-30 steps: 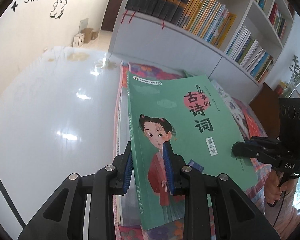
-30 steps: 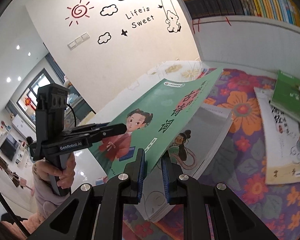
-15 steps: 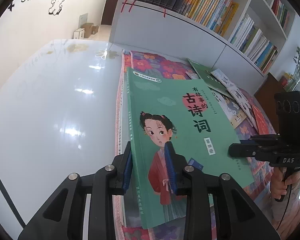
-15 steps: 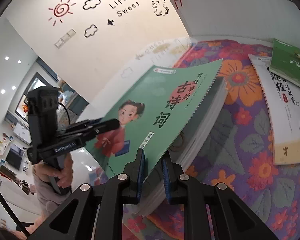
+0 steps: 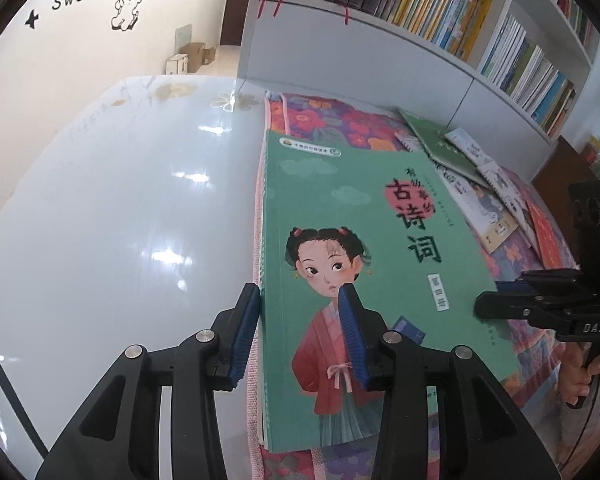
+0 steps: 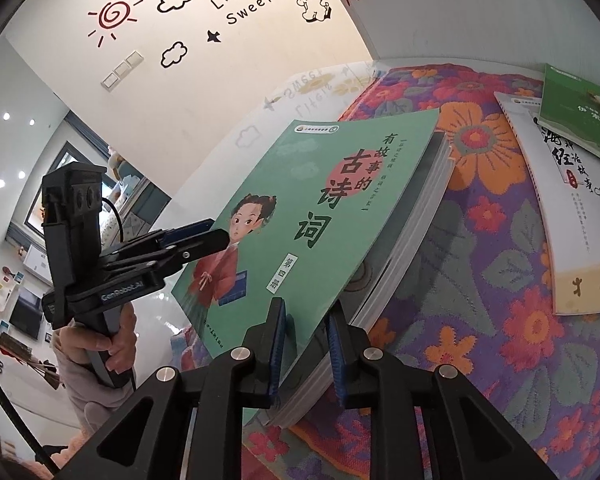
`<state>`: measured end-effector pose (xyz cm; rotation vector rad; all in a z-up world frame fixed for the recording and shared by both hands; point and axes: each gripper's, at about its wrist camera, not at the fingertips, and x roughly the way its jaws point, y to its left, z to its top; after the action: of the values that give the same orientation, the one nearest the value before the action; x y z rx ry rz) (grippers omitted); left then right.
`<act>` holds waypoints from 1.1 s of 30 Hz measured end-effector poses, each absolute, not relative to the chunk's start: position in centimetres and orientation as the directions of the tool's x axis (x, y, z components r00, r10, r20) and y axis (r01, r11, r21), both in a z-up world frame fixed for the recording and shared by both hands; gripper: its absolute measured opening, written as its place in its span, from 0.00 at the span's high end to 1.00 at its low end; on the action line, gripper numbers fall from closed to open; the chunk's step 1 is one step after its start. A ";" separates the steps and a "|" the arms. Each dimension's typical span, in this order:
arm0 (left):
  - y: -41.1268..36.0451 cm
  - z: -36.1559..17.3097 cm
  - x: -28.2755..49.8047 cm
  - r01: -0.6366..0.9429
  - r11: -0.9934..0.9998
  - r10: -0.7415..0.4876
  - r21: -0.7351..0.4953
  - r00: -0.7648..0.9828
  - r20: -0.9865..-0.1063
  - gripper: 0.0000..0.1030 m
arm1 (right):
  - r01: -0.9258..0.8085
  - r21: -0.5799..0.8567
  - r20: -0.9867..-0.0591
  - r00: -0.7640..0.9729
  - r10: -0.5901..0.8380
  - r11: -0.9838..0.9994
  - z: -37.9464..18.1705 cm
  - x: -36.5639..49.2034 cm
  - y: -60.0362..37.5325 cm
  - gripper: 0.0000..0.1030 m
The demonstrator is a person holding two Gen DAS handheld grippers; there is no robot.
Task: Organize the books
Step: 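Carry the green book to the bed edge and lay it on the stack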
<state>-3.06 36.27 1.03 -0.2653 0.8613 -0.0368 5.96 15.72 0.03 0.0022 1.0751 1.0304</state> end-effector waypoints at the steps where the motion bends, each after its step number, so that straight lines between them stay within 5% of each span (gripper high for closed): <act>1: 36.2 1.1 -3.1 -0.074 0.967 -0.136 -0.242 0.654 -0.744 0.64 | -0.690 0.458 -0.719 0.083 0.690 0.561 0.0 6.0 15.7 0.81; 33: 36.6 0.9 -3.0 -0.088 0.963 -0.136 -0.255 0.657 -0.741 0.63 | -0.603 0.451 -0.794 0.066 0.604 0.659 -0.4 5.9 15.6 0.77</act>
<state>-2.98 36.63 0.91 -0.2800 0.8559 -0.0278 5.89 15.57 -0.37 0.0009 1.1989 0.9099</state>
